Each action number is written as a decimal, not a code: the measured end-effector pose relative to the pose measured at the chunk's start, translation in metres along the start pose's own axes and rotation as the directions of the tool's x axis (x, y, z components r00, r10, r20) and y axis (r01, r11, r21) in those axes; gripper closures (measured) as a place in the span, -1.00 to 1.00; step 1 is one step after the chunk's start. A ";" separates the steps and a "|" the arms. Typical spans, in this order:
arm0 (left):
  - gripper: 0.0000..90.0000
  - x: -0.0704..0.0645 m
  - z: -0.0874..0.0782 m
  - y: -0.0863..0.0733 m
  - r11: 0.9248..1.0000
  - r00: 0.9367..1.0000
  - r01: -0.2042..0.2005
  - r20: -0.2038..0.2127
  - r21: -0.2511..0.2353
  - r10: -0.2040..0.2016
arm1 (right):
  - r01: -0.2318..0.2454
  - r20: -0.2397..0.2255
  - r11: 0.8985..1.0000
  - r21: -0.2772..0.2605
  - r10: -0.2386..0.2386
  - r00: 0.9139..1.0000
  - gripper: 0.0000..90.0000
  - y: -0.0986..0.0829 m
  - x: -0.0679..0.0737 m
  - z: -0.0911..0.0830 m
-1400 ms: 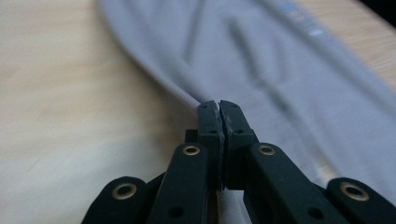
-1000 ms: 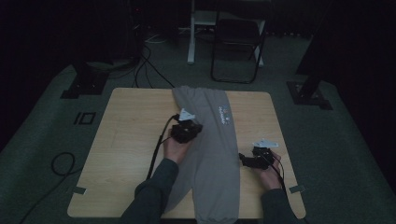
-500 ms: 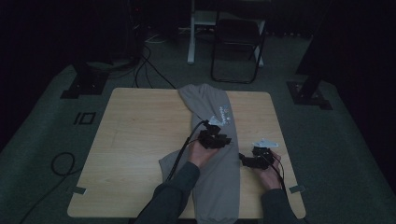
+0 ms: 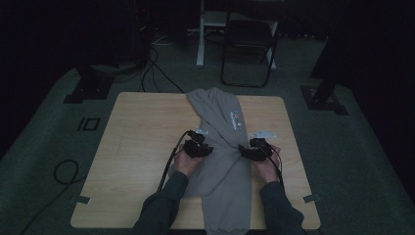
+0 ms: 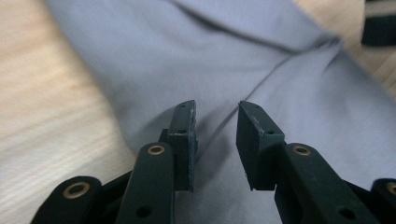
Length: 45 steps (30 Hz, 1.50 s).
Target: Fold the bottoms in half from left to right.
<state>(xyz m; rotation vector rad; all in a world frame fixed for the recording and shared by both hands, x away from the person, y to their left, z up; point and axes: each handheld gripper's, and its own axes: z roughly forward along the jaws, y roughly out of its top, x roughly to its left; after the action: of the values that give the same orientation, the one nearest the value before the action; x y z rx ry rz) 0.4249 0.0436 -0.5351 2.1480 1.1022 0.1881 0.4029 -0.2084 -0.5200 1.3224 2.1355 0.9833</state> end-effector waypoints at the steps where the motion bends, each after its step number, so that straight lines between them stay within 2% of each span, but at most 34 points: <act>1: 0.50 0.000 0.003 -0.001 1.000 1.000 -0.004 -0.001 0.006 0.004 | 0.009 0.008 1.000 0.009 -0.009 1.000 -0.06 0.005 0.003 0.006; 2: 0.50 -0.001 0.005 -0.002 1.000 1.000 -0.004 -0.005 0.013 0.004 | 0.020 0.013 1.000 0.020 -0.020 1.000 -0.07 0.010 0.007 0.012; 4: 0.51 -0.001 0.006 -0.002 1.000 1.000 0.005 -0.005 0.003 -0.005 | 0.029 -0.005 0.998 0.055 -0.028 1.000 -0.10 0.014 0.012 0.026; 7: 0.52 -0.001 0.005 -0.003 1.000 1.000 -0.004 -0.016 0.006 0.004 | 0.062 0.009 0.989 0.131 -0.064 0.998 -0.13 0.009 0.015 0.044; 8: 0.52 -0.001 0.005 -0.003 1.000 1.000 -0.008 -0.019 0.007 0.008 | 0.048 0.002 0.991 0.124 -0.048 0.999 -0.10 0.007 0.013 0.044; 9: 0.52 -0.001 0.005 -0.004 1.000 1.000 -0.008 -0.019 0.002 0.008 | 0.033 0.008 0.992 0.124 -0.034 0.999 -0.09 0.005 0.009 0.042; 11: 0.52 -0.001 0.005 -0.005 1.000 1.000 -0.004 -0.016 -0.001 0.004 | -0.003 0.059 0.991 0.135 -0.005 0.998 -0.05 0.000 -0.003 0.034; 13: 0.52 -0.002 0.005 -0.004 1.000 1.000 -0.009 -0.027 0.002 0.009 | -0.036 0.084 0.989 0.141 0.024 0.996 -0.01 -0.006 -0.017 0.026; 16: 0.52 -0.006 0.005 -0.004 0.999 0.998 -0.032 -0.052 0.010 0.032 | -0.073 0.078 0.988 0.137 0.063 0.995 0.05 -0.016 -0.032 0.015; 19: 0.53 -0.007 0.006 -0.003 0.999 0.997 -0.040 -0.061 0.011 0.041 | -0.083 0.059 0.988 0.132 0.075 0.995 0.11 -0.023 -0.037 0.009; 21: 0.54 -0.008 0.006 -0.004 0.999 0.997 -0.045 -0.065 0.009 0.045 | -0.095 0.070 0.986 0.139 0.086 0.994 0.21 -0.023 -0.039 0.007; 24: 0.54 -0.008 0.006 -0.004 0.999 0.996 -0.050 -0.067 0.005 0.050 | -0.086 0.085 0.986 0.142 0.075 0.994 0.23 -0.022 -0.037 0.005; 25: 0.54 -0.008 0.006 -0.005 0.999 0.996 -0.053 -0.068 0.001 0.053 | -0.080 0.093 0.989 0.127 0.069 0.993 0.23 -0.020 -0.035 0.003; 26: 0.56 -0.008 0.006 -0.005 0.998 0.996 -0.056 -0.072 -0.001 0.055 | -0.076 0.067 0.995 0.063 0.072 0.995 0.23 -0.014 -0.030 -0.003; 27: 0.56 -0.008 0.006 -0.006 0.998 0.995 -0.059 -0.075 -0.001 0.058 | -0.076 0.067 0.995 0.063 0.072 0.995 0.23 -0.014 -0.030 -0.003; 28: 0.58 -0.009 0.006 -0.006 0.998 0.995 -0.064 -0.083 -0.002 0.063 | -0.059 0.032 0.997 0.047 0.058 0.998 0.23 -0.009 -0.024 -0.003; 30: 0.58 -0.010 0.006 -0.007 0.996 0.991 -0.085 -0.103 -0.002 0.085 | -0.063 -0.016 0.997 0.055 0.064 0.998 0.29 -0.008 -0.021 0.001; 31: 0.58 -0.010 0.006 -0.007 0.996 0.991 -0.085 -0.103 -0.002 0.085 | -0.063 -0.016 0.997 0.055 0.064 0.998 0.29 -0.008 -0.021 0.001; 32: 0.58 -0.010 0.005 -0.008 0.996 0.990 -0.090 -0.113 -0.003 0.089 | -0.059 -0.009 0.992 0.111 0.061 0.998 0.54 -0.012 -0.016 0.011; 33: 0.58 -0.009 0.005 -0.008 0.996 0.989 -0.093 -0.119 -0.007 0.091 | -0.063 -0.009 0.990 0.129 0.064 0.998 0.60 -0.014 -0.015 0.013; 36: 0.58 -0.005 0.004 -0.008 0.995 0.987 -0.098 -0.126 -0.009 0.096 | -0.055 -0.008 0.993 0.101 0.056 0.998 0.64 -0.020 -0.009 0.016; 38: 0.56 0.005 0.003 -0.006 0.996 0.986 -0.091 -0.143 -0.006 0.089 | -0.033 -0.002 0.995 0.098 0.033 0.999 0.63 -0.018 -0.002 0.018; 40: 0.56 0.013 0.002 -0.005 0.997 0.984 -0.082 -0.158 -0.003 0.081 | -0.038 -0.007 0.995 0.096 0.039 0.999 0.62 -0.015 0.001 0.022; 42: 0.56 0.013 0.002 -0.005 0.997 0.984 -0.082 -0.158 -0.003 0.081 | -0.040 -0.009 0.995 0.092 0.041 0.999 0.62 -0.013 0.003 0.024; 43: 0.56 0.020 0.002 -0.003 0.998 0.980 -0.070 -0.186 -0.008 0.067 | -0.040 -0.009 0.995 0.092 0.041 0.999 0.62 -0.013 0.003 0.024; 44: 0.56 0.025 0.002 -0.002 0.998 0.969 -0.063 -0.241 -0.015 0.058 | -0.053 -0.008 0.996 0.071 0.054 0.999 0.62 -0.007 0.010 0.035; 45: 0.56 0.026 0.002 0.000 0.997 0.955 -0.077 -0.288 -0.005 0.072 | -0.057 -0.012 0.996 0.069 0.058 0.998 0.61 -0.005 0.012 0.038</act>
<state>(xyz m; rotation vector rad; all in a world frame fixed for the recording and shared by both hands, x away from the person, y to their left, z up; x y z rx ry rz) 0.4423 0.0624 -0.5417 2.1961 1.1741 0.5579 0.4203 -0.1860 -0.5481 1.4205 2.1707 0.9523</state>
